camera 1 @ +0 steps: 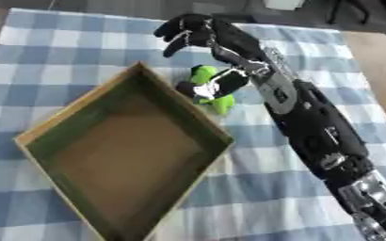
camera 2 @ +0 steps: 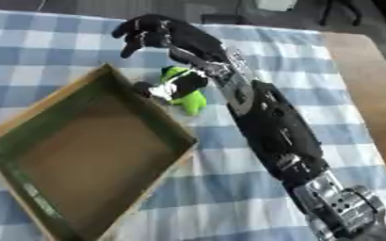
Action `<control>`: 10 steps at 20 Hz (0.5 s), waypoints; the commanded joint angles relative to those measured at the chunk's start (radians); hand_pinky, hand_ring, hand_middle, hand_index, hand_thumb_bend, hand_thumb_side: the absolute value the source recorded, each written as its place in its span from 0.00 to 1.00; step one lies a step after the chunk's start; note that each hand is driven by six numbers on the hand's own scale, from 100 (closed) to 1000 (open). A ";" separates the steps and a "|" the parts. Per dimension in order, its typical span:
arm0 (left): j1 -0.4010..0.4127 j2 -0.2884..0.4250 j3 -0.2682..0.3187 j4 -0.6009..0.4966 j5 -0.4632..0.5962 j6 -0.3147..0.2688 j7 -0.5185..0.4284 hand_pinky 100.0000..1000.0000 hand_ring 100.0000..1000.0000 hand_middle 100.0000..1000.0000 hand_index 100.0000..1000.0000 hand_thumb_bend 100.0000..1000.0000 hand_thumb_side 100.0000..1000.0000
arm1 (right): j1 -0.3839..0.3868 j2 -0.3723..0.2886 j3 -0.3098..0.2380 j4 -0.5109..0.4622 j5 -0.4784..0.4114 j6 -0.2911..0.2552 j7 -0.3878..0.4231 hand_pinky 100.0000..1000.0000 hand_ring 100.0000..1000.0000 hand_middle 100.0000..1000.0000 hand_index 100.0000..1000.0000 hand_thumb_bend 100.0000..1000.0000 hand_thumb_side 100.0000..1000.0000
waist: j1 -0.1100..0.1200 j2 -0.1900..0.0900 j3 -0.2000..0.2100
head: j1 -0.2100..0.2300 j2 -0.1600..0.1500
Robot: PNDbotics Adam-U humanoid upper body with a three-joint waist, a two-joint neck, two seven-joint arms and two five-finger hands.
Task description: Pick up objects on the table and place them in the box.
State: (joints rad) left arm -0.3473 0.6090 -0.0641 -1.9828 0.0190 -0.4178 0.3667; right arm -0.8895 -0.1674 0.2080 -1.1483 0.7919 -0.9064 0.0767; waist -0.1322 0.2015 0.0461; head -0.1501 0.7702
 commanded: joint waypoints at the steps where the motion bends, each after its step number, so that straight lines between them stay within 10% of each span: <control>1: -0.018 0.017 0.001 -0.017 0.009 -0.005 -0.001 0.09 0.60 0.68 0.80 0.47 0.69 | -0.023 0.002 -0.020 -0.011 0.062 -0.001 -0.050 0.88 0.72 0.83 0.72 0.36 0.54 | 0.009 -0.012 0.002 | -0.016 0.000; 10: -0.027 0.014 -0.001 -0.017 0.016 -0.007 -0.003 0.10 0.60 0.68 0.81 0.47 0.69 | -0.033 0.010 -0.121 0.153 0.300 -0.001 -0.325 0.89 0.73 0.83 0.72 0.21 0.48 | 0.009 -0.009 0.005 | -0.020 0.000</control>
State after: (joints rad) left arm -0.3575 0.6088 -0.0647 -1.9828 0.0280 -0.4195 0.3651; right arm -0.8980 -0.1510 0.1076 -1.0068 1.0608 -0.9049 -0.2079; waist -0.1322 0.2058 0.0510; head -0.1527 0.7705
